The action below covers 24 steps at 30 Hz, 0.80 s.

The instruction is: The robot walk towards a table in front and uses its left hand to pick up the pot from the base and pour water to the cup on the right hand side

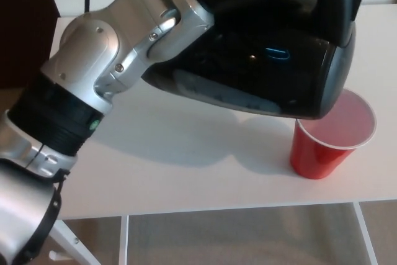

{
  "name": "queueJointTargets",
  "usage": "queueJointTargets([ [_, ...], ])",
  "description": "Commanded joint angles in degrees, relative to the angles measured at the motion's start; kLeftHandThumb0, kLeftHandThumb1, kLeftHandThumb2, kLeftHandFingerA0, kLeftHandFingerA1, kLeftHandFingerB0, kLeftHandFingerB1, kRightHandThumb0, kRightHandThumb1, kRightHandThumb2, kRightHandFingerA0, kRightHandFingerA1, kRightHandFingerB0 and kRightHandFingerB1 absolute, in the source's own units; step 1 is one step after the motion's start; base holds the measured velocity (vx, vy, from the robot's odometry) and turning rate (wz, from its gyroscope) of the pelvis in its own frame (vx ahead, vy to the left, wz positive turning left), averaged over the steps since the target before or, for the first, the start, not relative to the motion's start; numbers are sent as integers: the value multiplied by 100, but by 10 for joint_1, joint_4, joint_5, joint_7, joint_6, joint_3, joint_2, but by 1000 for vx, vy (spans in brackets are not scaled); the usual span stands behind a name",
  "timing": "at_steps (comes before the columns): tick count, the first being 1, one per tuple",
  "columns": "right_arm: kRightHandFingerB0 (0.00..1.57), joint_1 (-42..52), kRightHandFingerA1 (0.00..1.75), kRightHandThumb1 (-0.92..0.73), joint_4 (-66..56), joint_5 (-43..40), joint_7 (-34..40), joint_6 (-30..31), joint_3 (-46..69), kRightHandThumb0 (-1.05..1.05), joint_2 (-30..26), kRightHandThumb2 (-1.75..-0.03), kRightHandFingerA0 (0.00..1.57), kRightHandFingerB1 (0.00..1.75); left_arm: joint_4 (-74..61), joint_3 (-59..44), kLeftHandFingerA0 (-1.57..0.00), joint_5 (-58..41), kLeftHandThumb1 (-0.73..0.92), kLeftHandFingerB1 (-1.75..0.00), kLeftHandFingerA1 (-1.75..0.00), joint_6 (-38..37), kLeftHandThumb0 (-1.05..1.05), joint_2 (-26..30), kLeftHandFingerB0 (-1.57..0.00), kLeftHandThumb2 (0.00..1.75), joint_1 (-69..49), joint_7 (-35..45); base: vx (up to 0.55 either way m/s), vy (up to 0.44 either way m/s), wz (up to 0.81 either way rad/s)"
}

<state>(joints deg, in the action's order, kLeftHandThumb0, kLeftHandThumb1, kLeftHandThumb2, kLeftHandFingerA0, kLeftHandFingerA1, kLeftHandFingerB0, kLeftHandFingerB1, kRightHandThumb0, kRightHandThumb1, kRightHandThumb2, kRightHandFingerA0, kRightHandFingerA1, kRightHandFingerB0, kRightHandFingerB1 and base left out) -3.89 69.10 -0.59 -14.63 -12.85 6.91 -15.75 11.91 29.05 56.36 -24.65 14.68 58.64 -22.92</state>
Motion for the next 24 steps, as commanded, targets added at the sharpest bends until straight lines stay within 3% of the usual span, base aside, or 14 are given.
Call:
queueJointTargets([
  [1,68,0,77,-28,1,-1,-3,5,3,-65,-9,-66,98,70,-1,11,-107,42,55,-61,-162,-39,-36,19,-90,61,36,-39,0,0,0],
  [3,60,0,80,-20,1,2,-3,3,1,-68,-9,-85,90,70,-1,21,-104,57,59,-75,-170,-50,-38,28,-86,62,50,-35,0,0,0],
  [4,60,0,80,-20,0,4,-3,2,0,-68,-10,-85,90,70,0,23,-104,57,59,-75,-170,-52,-38,30,-86,62,53,-34,0,0,0],
  [5,70,-1,76,-30,1,2,-2,3,1,-64,-9,-65,98,69,3,25,-105,60,58,-73,-168,-55,-38,31,-88,62,56,-40,0,0,0],
  [8,71,-1,76,-30,0,1,-2,2,3,-65,-9,-68,99,70,4,29,-105,69,59,-76,-169,-57,-37,31,-86,62,61,-44,0,0,0],
  [9,71,-2,76,-30,1,2,-1,3,2,-65,-9,-68,100,70,9,31,-132,68,44,-86,-142,-63,-35,29,-80,89,64,-45,0,0,0],
  [11,72,-2,76,-30,1,3,0,0,1,-63,-9,-67,100,70,11,34,-133,77,42,-82,-142,-64,-35,31,-81,88,69,-54,0,0,0],
  [12,69,-2,78,-27,1,0,-3,0,3,-64,-9,-68,98,71,11,35,-106,79,58,-75,-170,-64,-33,31,-87,62,70,-55,0,0,0],
  [14,69,-3,78,-27,2,-4,-8,2,6,-64,-8,-68,98,71,12,37,-106,82,58,-75,-170,-65,-33,31,-87,62,71,-56,0,0,0],
  [15,70,-3,77,-27,2,-3,-8,3,6,-65,-9,-67,98,71,18,36,-132,76,40,-81,-141,-70,-32,27,-82,87,69,-64,0,0,0],
  [16,71,-3,78,-30,1,-2,-8,3,6,-65,-9,-69,98,71,22,36,-105,75,55,-77,-167,-73,-34,24,-88,62,68,-73,0,0,0],
  [20,69,-1,83,-21,0,-4,-11,2,8,-62,-9,-85,95,75,34,40,-103,80,60,-93,-172,-77,-31,18,-87,63,67,-92,0,0,0],
  [21,69,-2,82,-20,1,-3,-10,2,8,-63,-9,-83,95,75,35,40,-128,79,43,-85,-138,-78,-30,16,-82,88,68,-92,0,0,0],
  [24,72,-3,77,-28,2,-2,-6,3,9,-61,-8,-68,99,70,38,39,-128,77,42,-83,-138,-80,-30,13,-82,87,69,-88,0,0,0],
])
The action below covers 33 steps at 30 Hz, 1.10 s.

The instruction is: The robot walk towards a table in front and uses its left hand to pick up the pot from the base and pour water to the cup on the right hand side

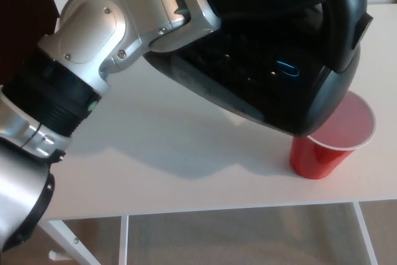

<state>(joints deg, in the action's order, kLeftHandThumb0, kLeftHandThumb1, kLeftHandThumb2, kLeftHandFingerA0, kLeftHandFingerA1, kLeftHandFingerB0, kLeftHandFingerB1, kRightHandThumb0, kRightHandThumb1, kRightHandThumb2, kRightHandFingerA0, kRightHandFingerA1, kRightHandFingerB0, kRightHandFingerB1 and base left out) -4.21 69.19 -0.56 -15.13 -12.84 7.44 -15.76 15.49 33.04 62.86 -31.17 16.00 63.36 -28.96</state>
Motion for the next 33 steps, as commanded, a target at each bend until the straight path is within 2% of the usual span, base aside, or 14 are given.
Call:
queueJointTargets([
  [1,72,0,77,-28,1,-2,-1,2,4,-61,-8,-68,99,70,3,-1,-128,13,42,-83,-138,-15,-30,0,-82,87,22,-29,0,0,0],
  [2,72,0,77,-29,0,-2,-1,4,3,-63,-8,-69,97,71,-4,-11,-109,1,52,-65,-160,0,-45,-9,-88,67,14,-17,0,0,0],
  [11,69,-2,82,-21,-1,3,-2,-2,-3,-65,-8,-83,97,75,-43,-89,-106,-87,56,-59,-161,76,-31,-79,-88,56,-50,73,0,0,0],
  [12,74,-2,75,-28,-2,3,3,2,-2,-63,-7,-65,102,70,-61,-131,-80,-142,70,-159,-175,155,-6,-115,-58,62,-68,130,0,0,0],
  [14,74,-1,75,-28,-2,2,4,3,-2,-63,-6,-65,102,70,-73,-154,-80,-162,70,-159,-175,189,-6,-135,-58,62,-77,161,0,0,0],
  [15,72,-1,76,-29,-2,3,4,1,-3,-64,-6,-66,100,68,-77,-180,-80,-185,83,-136,-173,224,-13,-142,-64,63,-82,182,0,0,0],
  [17,71,0,76,-30,-1,4,1,-2,-4,-61,-7,-64,99,68,-81,-231,-80,-231,78,-128,-170,288,-12,-157,-67,61,-89,212,0,0,0],
  [22,71,2,75,-31,-1,9,6,-3,-9,-64,-8,-63,102,67,-76,-292,-86,-273,79,-124,-162,349,-9,-185,-72,73,-89,230,0,0,0],
  [23,69,3,82,-22,-1,5,2,-3,-6,-64,-7,-84,96,75,-67,-318,-116,-305,79,-112,-131,368,-10,-191,-79,74,-85,232,0,0,0],
  [24,69,4,82,-22,-1,1,-2,-4,-3,-64,-7,-84,96,75,-57,-349,-116,-341,79,-112,-131,390,-10,-198,-79,74,-80,234,0,0,0],
  [25,70,4,75,-29,0,-1,-3,-5,-2,-66,-7,-66,99,70,-51,-374,-113,-368,81,-109,-130,408,-12,-204,-78,70,-77,235,0,0,0],
  [29,70,3,75,-29,1,-2,-3,-5,0,-66,-7,-66,99,70,-46,-409,-113,-393,81,-109,-130,432,-12,-215,-78,70,-72,241,0,0,0],
  [30,69,4,75,-30,-2,4,1,-6,-5,-67,-7,-67,100,70,-40,-456,-102,-444,76,-112,-139,457,-11,-220,-77,80,-81,238,0,0,0],
  [33,70,6,75,-31,-2,6,3,-7,-8,-66,-7,-69,101,70,-41,-498,-108,-486,74,-113,-141,481,-12,-229,-74,84,-92,241,0,0,0],
])
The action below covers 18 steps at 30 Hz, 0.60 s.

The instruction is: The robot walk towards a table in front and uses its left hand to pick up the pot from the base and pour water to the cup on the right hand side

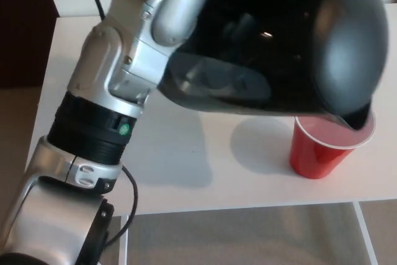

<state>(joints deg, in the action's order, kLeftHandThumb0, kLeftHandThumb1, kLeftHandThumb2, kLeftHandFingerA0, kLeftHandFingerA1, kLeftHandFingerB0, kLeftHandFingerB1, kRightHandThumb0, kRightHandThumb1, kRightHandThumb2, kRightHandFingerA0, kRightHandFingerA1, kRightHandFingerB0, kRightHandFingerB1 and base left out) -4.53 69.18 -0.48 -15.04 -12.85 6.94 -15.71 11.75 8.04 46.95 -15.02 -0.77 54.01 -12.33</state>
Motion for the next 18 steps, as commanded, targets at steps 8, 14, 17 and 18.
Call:
queueJointTargets([
  [8,69,10,77,-32,-2,8,0,-8,-6,-65,-8,-71,95,70,-21,-319,-96,-383,77,-119,-152,361,-11,-85,-67,77,-49,87,0,0,0],
  [14,65,7,80,-22,-3,10,2,-5,-9,-71,-7,-88,86,73,-21,-348,-99,-394,75,-116,-153,360,-10,-99,-71,81,-97,95,0,0,0],
  [17,67,8,81,-22,-3,18,4,-11,-17,-67,-7,-83,89,74,-11,-360,-96,-397,73,-118,-157,349,-9,-108,-70,81,-140,104,0,0,0],
  [18,69,7,77,-30,-2,17,4,-10,-18,-65,-7,-68,90,71,-7,-361,-98,-395,72,-118,-156,345,-9,-109,-70,81,-147,106,0,0,0],
])
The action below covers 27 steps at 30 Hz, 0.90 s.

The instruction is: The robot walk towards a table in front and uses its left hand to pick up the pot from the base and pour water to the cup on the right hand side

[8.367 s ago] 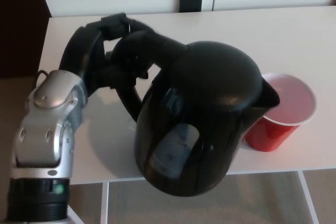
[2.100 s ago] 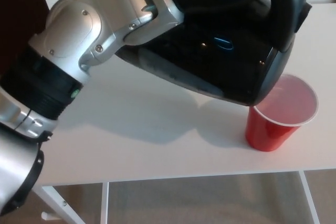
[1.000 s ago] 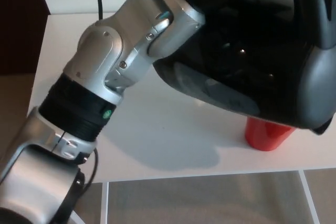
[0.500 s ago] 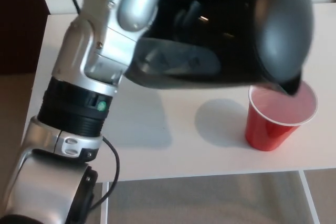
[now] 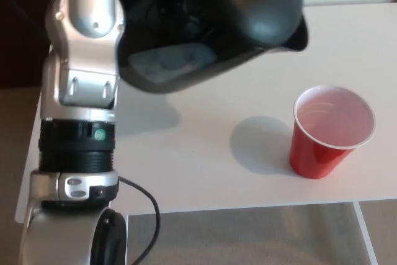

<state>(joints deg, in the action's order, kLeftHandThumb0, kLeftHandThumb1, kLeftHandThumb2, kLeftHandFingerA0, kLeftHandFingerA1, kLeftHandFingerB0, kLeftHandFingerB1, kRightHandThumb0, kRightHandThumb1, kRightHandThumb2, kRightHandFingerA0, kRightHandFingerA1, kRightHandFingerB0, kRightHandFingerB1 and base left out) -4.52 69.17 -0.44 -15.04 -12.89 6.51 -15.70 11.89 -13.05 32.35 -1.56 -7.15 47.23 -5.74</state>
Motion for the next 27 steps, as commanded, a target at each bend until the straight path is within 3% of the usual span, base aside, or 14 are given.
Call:
queueJointTargets([
  [1,69,5,76,-32,-2,19,6,-8,-16,-65,-8,-68,89,70,-3,-150,-98,-247,72,-118,-155,206,-11,-49,-72,80,-89,42,0,0,0],
  [2,69,4,76,-32,-2,20,7,-7,-17,-65,-8,-68,89,70,-1,-150,-98,-247,72,-118,-155,204,-11,-51,-72,80,-94,42,0,0,0],
  [3,65,3,80,-25,-3,23,11,-9,-21,-69,-8,-91,86,74,12,-150,-101,-245,72,-116,-147,191,-11,-55,-74,83,-109,45,0,0,0],
  [5,68,2,81,-24,-3,22,11,-10,-23,-66,-9,-85,89,75,19,-150,-103,-244,73,-114,-144,184,-12,-59,-74,80,-118,46,0,0,0],
  [11,65,2,79,-26,-6,28,15,-10,-34,-72,-12,-90,88,73,27,-145,-102,-238,74,-112,-148,174,-15,-68,-73,78,-144,52,0,0,0],
  [12,70,2,76,-34,-7,29,16,-9,-35,-66,-13,-71,95,70,26,-143,-98,-236,74,-111,-151,175,-14,-70,-72,76,-149,52,0,0,0],
  [15,69,-1,74,-34,-7,36,19,-10,-45,-64,-15,-70,90,69,17,-139,-95,-240,76,-113,-153,191,-13,-73,-69,74,-159,50,0,0,0],
  [16,66,-3,78,-26,-7,39,22,-9,-48,-69,-16,-91,87,73,16,-137,-93,-241,76,-114,-152,194,-14,-72,-69,75,-160,49,0,0,0],
  [17,66,-4,78,-26,-8,39,24,-9,-50,-69,-16,-91,87,73,14,-134,-93,-243,76,-114,-152,195,-14,-71,-69,75,-161,48,0,0,0],
  [18,70,-5,74,-34,-7,39,24,-9,-50,-63,-17,-70,93,69,12,-132,-94,-246,75,-115,-152,198,-14,-70,-70,77,-161,47,0,0,0],
  [27,71,-9,76,-34,-12,46,25,-12,-59,-68,-21,-66,100,70,8,-106,-101,-272,71,-114,-144,203,-16,-48,-76,84,-152,29,0,0,0],
])
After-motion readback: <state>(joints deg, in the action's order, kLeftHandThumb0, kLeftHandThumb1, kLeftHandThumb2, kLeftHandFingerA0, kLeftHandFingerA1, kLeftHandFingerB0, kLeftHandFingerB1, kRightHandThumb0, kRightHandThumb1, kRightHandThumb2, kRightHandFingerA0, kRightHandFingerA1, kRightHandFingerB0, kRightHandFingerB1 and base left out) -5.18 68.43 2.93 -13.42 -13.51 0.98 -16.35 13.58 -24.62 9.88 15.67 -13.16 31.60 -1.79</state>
